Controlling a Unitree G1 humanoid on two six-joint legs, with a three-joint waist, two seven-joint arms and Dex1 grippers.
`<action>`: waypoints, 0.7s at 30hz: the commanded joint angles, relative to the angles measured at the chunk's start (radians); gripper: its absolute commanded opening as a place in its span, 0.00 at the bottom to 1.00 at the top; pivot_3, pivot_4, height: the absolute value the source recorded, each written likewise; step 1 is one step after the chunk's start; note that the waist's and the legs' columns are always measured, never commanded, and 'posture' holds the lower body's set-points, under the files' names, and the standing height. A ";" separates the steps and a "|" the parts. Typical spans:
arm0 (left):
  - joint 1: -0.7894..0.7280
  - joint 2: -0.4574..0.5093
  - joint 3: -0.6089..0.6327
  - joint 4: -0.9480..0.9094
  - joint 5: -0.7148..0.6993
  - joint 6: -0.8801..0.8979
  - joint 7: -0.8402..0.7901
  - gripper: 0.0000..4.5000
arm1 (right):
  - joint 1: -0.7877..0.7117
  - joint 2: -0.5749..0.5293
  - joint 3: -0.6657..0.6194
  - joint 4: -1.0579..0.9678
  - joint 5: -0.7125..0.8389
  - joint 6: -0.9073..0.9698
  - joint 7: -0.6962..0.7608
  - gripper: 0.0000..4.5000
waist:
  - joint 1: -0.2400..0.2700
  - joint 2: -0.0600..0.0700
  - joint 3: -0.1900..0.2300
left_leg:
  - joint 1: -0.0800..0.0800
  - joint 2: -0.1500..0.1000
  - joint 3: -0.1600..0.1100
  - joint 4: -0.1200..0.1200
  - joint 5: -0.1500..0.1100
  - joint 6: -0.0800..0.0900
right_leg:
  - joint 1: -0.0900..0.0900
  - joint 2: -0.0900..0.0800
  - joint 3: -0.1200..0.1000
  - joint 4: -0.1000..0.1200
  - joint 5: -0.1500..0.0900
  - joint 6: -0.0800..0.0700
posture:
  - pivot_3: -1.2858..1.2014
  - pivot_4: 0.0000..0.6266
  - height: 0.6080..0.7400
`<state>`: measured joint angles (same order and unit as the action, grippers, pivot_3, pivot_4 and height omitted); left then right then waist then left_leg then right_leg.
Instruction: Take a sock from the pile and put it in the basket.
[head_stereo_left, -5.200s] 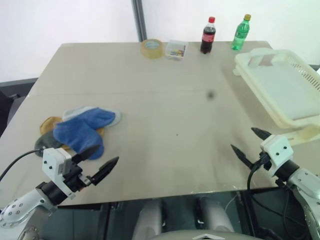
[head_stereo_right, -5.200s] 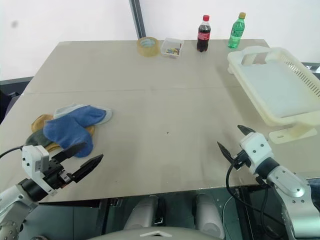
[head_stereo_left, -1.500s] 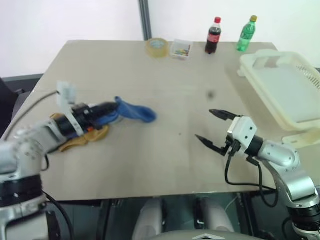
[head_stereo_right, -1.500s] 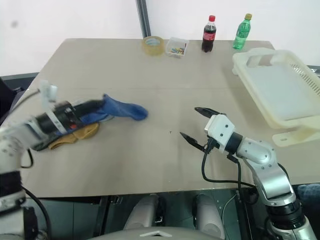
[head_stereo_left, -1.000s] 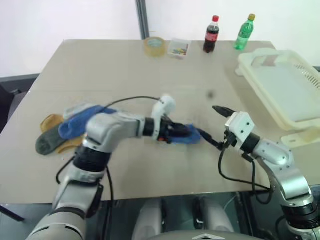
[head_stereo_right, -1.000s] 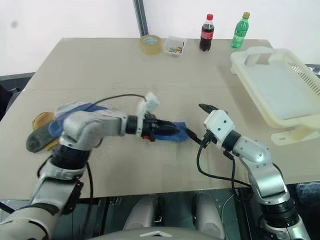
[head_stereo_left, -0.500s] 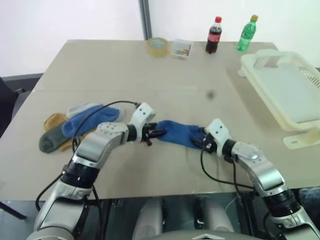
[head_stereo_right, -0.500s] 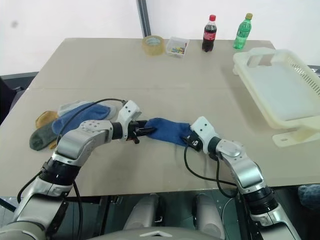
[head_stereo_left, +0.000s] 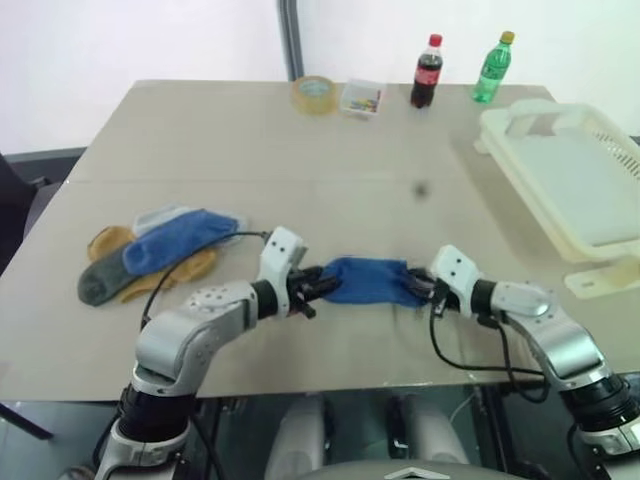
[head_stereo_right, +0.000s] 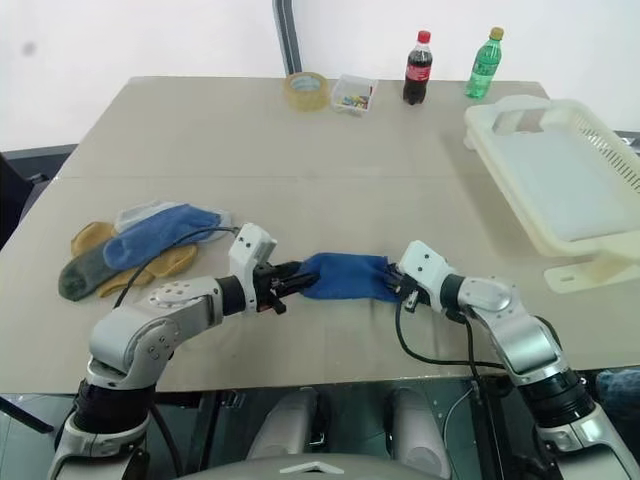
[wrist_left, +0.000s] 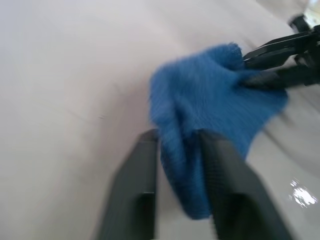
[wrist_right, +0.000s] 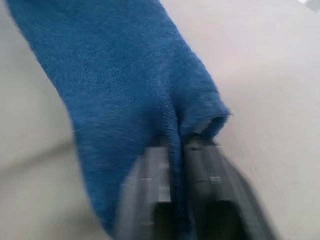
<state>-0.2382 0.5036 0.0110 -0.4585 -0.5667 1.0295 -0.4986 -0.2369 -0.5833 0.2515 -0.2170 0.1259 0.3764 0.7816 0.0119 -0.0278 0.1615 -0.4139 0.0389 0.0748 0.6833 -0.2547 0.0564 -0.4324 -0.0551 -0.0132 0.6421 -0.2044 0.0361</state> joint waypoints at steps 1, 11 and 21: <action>0.006 0.045 0.129 -0.025 0.027 -0.105 0.008 0.63 | 0.017 -0.001 -0.054 -0.088 0.041 -0.032 0.011 0.57 | -0.001 0.000 0.000 | 0.000 0.000 0.000 0.000 0.000 0.000 | 0.000 0.000 0.000 0.000 0.000 0.000 | 0.52 0.24 1.00; -0.016 0.033 0.163 0.152 0.346 -0.266 0.316 0.63 | -0.057 0.074 -0.081 -0.212 0.127 -0.009 -0.014 0.57 | 0.002 0.000 0.001 | 0.000 0.001 0.000 0.000 0.000 0.000 | 0.000 -0.001 0.000 0.000 0.000 0.000 | 0.52 0.24 1.00; -0.078 -0.010 0.141 0.308 0.424 -0.329 0.335 0.50 | -0.062 0.076 -0.078 -0.194 0.108 -0.022 -0.016 0.59 | 0.001 0.000 0.001 | -0.001 0.000 0.000 0.000 0.000 0.000 | 0.000 -0.002 -0.001 0.000 0.000 0.000 | 0.52 0.24 1.00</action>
<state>-0.2976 0.4931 0.1478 -0.1441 -0.1551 0.7307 -0.1626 -0.2911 -0.5054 0.1882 -0.3904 0.2331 0.3674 0.7722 0.0132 -0.0282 0.1625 -0.4151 0.0390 0.0745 0.6829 -0.2547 0.0562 -0.4327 -0.0572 -0.0146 0.6417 -0.2040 0.0361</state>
